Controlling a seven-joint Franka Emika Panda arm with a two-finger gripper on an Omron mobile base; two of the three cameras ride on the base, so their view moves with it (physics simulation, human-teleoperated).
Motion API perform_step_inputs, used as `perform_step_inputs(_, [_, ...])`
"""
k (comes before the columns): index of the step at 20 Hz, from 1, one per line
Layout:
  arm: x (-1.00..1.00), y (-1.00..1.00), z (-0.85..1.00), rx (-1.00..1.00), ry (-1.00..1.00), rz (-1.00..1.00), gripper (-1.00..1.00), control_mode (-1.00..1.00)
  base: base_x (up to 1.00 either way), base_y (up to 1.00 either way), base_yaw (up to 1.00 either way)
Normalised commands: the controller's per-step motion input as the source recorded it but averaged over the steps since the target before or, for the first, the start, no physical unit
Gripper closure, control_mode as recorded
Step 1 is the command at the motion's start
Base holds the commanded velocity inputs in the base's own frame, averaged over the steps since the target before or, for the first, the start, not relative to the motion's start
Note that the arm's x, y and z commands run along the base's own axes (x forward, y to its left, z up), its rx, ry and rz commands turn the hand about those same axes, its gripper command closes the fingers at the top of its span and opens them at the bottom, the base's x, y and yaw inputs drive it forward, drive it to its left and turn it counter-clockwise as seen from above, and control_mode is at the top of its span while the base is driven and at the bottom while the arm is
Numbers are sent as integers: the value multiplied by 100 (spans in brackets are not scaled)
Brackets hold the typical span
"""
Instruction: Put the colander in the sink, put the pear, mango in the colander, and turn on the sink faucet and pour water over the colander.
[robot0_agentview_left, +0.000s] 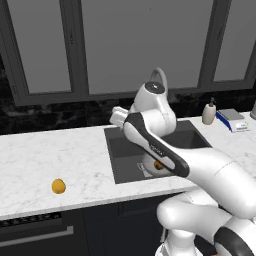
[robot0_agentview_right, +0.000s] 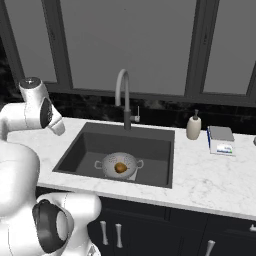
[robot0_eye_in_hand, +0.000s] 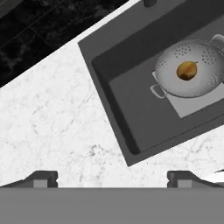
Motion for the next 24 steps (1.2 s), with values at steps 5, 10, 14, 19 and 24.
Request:
perform_step_inputs(5, [-97,22,-38,0,-7,24,-100,-100,0,0,0])
perform_step_inputs(10, [-40,48,-27,0,9,15,-100,-100,0,0,0])
perform_step_inputs(14, [0,78,-8,-6,5,13,-100,-100,0,0,0])
perform_step_inputs(19, [0,77,-18,-12,4,11,-100,-100,0,0,0])
perform_step_inputs(24, [-1,70,-16,-18,10,9,-100,-100,0,0,0])
